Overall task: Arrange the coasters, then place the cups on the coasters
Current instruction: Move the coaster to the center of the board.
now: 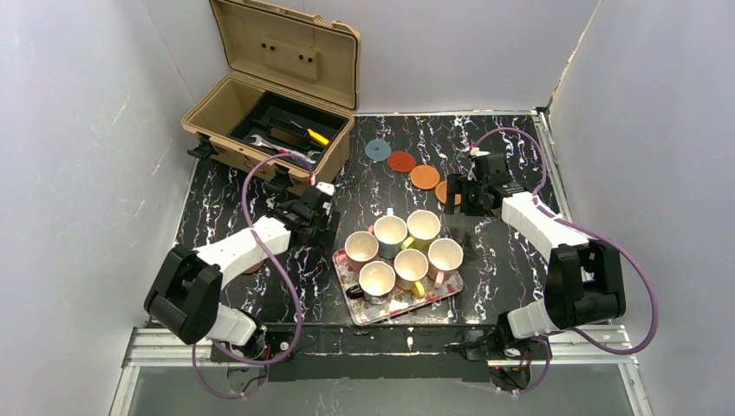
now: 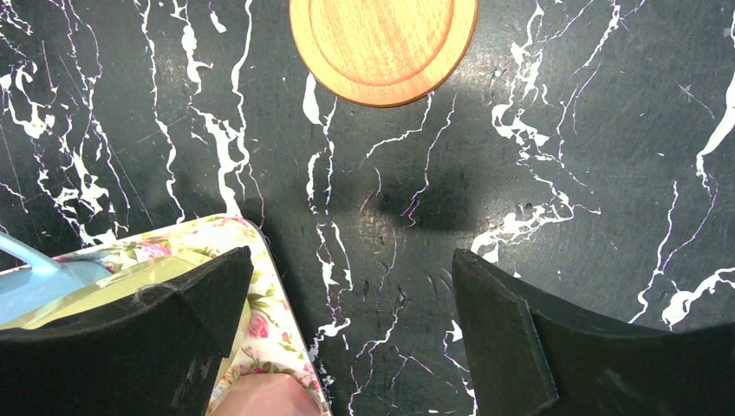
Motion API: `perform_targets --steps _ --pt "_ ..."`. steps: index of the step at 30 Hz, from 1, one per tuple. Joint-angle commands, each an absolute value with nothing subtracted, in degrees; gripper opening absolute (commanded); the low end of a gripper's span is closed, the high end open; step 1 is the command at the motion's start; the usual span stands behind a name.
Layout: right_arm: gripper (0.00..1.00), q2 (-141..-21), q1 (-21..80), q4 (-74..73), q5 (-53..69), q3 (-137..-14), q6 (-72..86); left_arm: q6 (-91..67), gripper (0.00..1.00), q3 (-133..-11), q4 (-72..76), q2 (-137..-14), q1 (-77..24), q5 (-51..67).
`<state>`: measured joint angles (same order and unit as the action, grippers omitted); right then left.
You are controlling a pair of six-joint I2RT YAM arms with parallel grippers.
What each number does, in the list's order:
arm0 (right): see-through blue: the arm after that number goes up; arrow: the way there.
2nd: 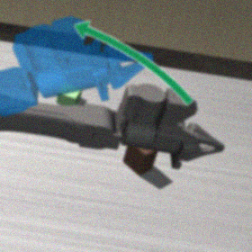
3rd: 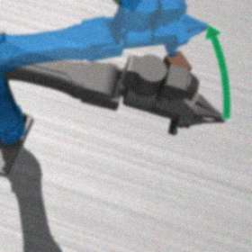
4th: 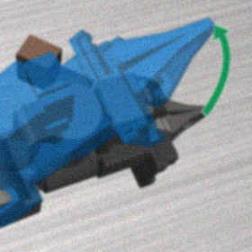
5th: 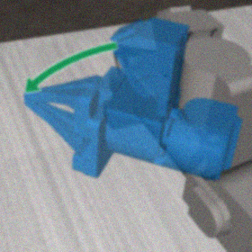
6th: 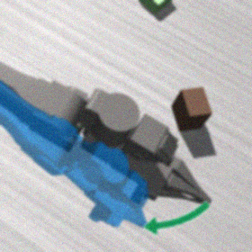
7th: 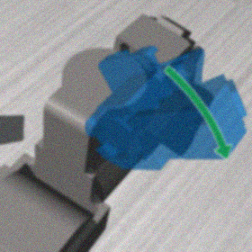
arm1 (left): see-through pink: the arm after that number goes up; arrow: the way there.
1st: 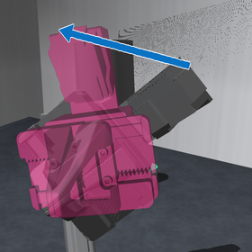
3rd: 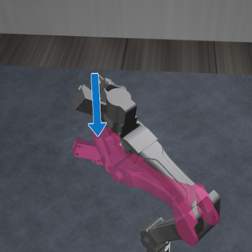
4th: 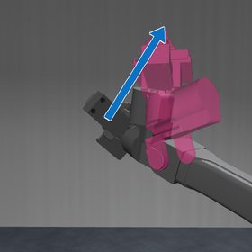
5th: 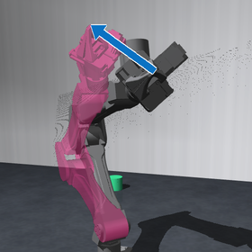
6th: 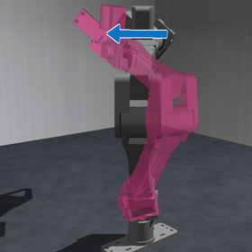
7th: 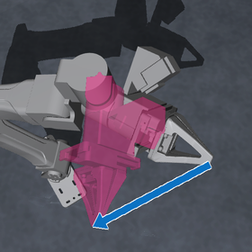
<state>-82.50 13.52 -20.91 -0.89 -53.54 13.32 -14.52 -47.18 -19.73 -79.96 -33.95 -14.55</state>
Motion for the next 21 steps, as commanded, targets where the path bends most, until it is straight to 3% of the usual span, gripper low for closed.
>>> perform_targets --steps 1,21 --pt "0.93 -81.0 13.4 -19.8 -0.5 -52.8 13.1 -9.3 0.7 -49.1 -21.0 -82.3 -33.5 -15.9" --pt "0.93 -80.2 13.4 -19.8 -1.0 -52.0 12.9 -4.5 0.69 -50.7 -17.7 -88.7 -28.0 -7.8"
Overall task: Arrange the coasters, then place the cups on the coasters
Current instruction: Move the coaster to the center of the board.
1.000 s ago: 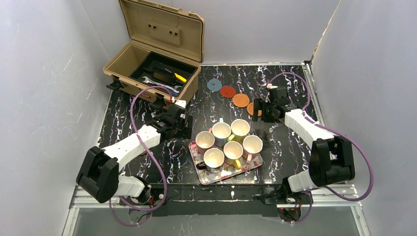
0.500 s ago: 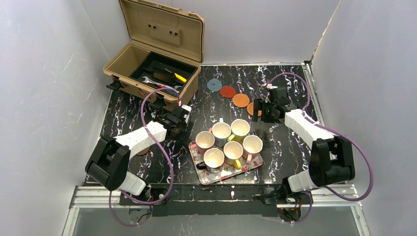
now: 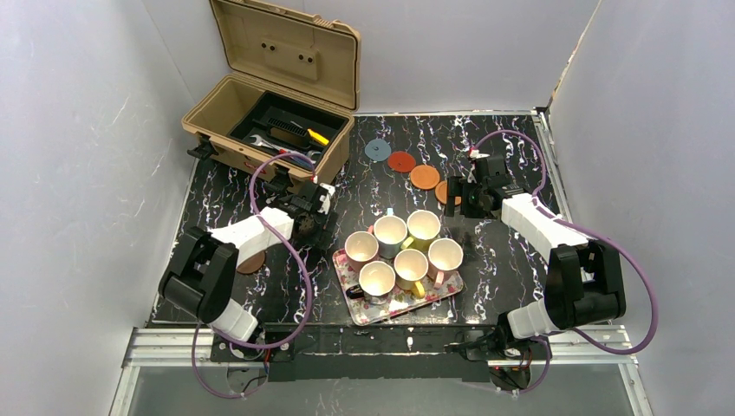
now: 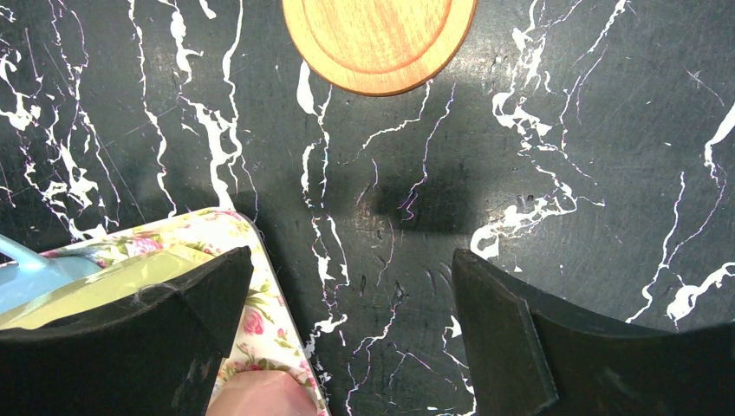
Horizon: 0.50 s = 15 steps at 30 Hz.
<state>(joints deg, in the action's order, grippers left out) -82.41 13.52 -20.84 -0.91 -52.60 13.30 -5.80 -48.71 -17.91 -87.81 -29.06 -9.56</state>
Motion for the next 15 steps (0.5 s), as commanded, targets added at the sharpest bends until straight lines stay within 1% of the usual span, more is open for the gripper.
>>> perform_targets --steps 1,5,15 --pt "0.93 -80.2 13.4 -19.8 -1.0 -52.0 12.9 -4.4 0.69 -50.8 -17.8 -89.1 -27.8 -7.7" --pt "0.93 -80.2 13.4 -19.7 -1.0 -51.9 12.9 -4.8 0.69 -51.8 -19.2 -91.0 -27.2 -9.3" --pt "0.93 -80.1 13.4 -19.6 -1.1 -51.5 13.0 -4.4 0.7 -53.4 -19.9 -94.6 -26.8 -7.0"
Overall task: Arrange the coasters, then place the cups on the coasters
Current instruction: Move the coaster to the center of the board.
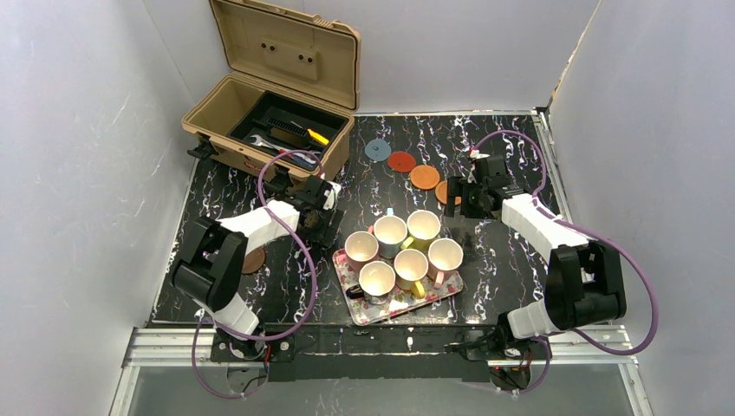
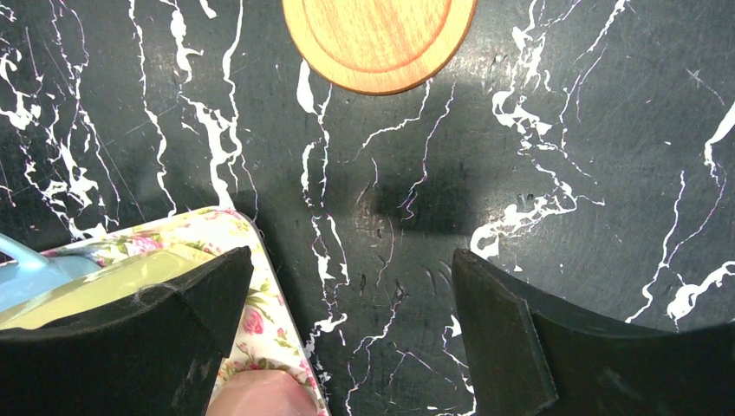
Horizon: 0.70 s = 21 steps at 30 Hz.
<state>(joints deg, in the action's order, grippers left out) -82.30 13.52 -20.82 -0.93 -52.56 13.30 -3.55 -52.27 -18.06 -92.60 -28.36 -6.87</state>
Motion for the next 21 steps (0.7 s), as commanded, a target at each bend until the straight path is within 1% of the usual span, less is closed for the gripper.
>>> perform_targets --steps 1,9,12,14,21 --pt "0.93 -80.1 13.4 -19.6 -1.2 -51.4 12.9 -4.1 0.7 -53.6 -19.9 -94.9 -26.8 -6.6" --pt "0.93 -79.9 13.4 -19.8 -0.9 -51.9 13.1 -4.6 0.69 -55.8 -19.3 -94.6 -27.7 -2.1" --pt "0.93 -79.1 13.4 -20.8 -1.2 -53.1 12.7 -5.1 0.7 -57.6 -19.2 -92.2 -29.1 -2.7" --pt "0.94 -78.6 13.4 -21.7 -1.4 -54.2 12.4 -5.3 0.72 -59.2 -19.4 -90.1 -29.4 -2.4" --pt "0.94 -78.1 13.4 -22.9 -0.9 -57.0 12.2 -4.1 0.74 -65.6 -25.1 -84.2 -29.4 -1.1"
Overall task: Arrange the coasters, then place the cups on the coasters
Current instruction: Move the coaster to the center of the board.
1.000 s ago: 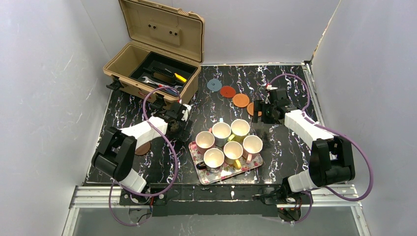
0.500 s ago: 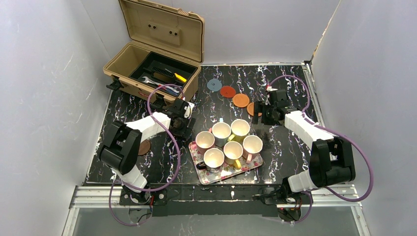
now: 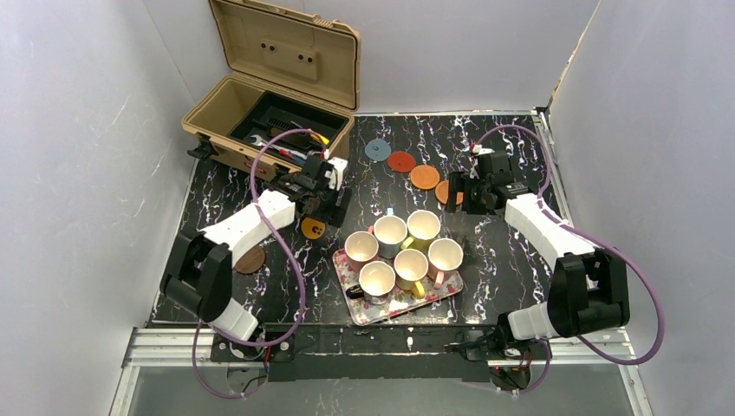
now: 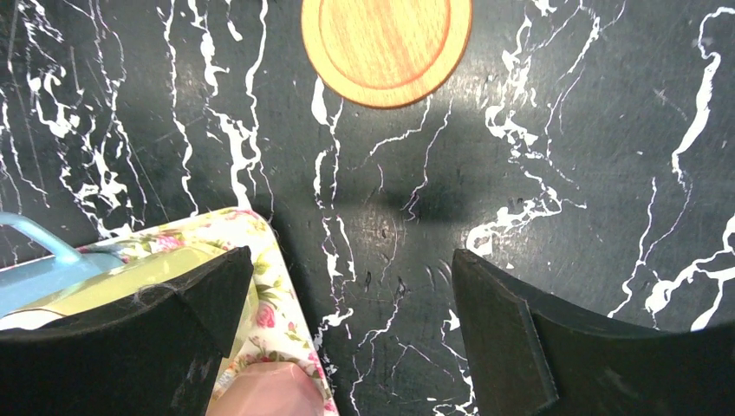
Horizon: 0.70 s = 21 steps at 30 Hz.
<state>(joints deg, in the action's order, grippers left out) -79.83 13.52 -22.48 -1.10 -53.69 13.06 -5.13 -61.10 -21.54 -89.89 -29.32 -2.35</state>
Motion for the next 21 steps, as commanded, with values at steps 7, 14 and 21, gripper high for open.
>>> perform_targets --steps 7,14,21 --pt "0.94 -78.4 13.4 -24.5 -0.4 -61.1 10.5 -3.7 0.76 -70.8 -30.8 -79.2 -29.3 -1.1" --pt "0.93 -79.7 15.8 -26.1 3.6 -69.1 9.7 -4.1 0.81 -79.8 -36.2 -76.4 -27.3 3.9" --pt "0.95 -82.3 30.5 -26.4 -4.3 -76.8 10.9 -5.7 0.87 -84.2 -34.4 -76.9 -16.5 8.2"
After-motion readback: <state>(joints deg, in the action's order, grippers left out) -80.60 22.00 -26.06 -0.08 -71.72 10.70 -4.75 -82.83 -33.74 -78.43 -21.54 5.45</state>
